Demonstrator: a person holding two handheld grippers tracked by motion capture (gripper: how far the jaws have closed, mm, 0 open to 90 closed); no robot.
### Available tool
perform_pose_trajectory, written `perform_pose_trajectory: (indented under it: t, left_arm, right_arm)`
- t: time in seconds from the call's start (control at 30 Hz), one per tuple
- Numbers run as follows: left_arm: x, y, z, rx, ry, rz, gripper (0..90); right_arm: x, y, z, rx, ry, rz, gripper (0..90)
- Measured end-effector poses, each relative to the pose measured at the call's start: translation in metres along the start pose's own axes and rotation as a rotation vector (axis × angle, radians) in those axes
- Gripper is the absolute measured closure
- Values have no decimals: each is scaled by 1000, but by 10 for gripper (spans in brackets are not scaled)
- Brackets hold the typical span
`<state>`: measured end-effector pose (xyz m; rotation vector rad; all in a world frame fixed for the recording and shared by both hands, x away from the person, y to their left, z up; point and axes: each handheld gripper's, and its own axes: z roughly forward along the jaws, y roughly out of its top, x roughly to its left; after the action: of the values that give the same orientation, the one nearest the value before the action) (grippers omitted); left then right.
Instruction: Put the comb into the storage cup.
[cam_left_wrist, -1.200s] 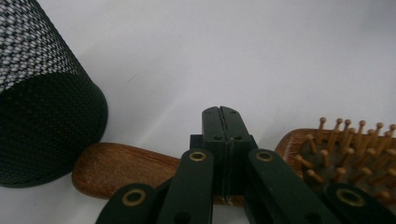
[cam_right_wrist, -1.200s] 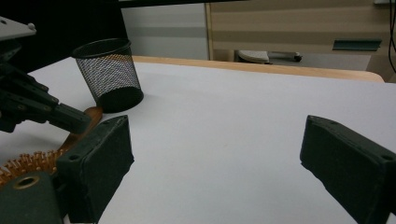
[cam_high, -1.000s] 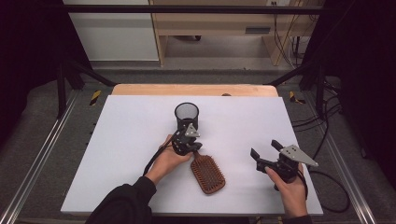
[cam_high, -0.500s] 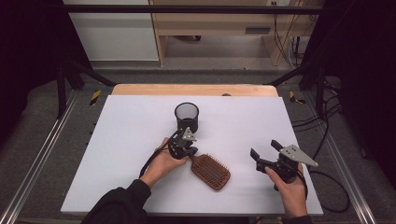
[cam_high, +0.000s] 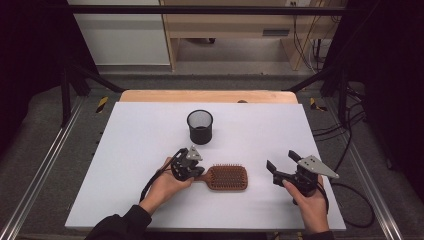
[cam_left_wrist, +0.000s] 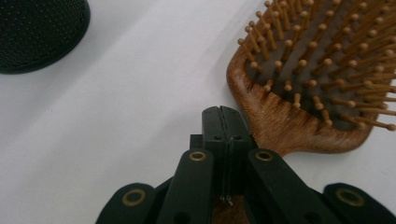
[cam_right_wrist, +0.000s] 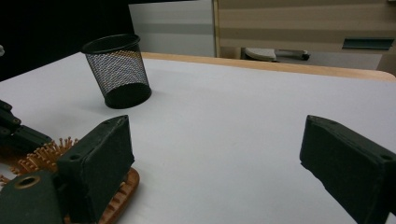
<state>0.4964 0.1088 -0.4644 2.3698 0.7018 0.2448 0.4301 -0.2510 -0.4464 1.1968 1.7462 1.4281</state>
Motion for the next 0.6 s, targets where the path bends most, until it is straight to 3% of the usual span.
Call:
perform_pose_trajectory:
  t: [0.17, 0.43, 0.6]
  left_arm:
    - [-4, -2, -3, -2, -10, -2, 900]
    - [-10, -6, -8, 4, -45, -41, 900]
    - [-18, -5, -11, 17, -43, -22, 900]
  right_arm:
    - [-1, 0, 0, 2, 1, -3, 93]
    - [0, 0, 1, 7, 10, -6, 92]
    - [0, 0, 1, 7, 11, -6, 91]
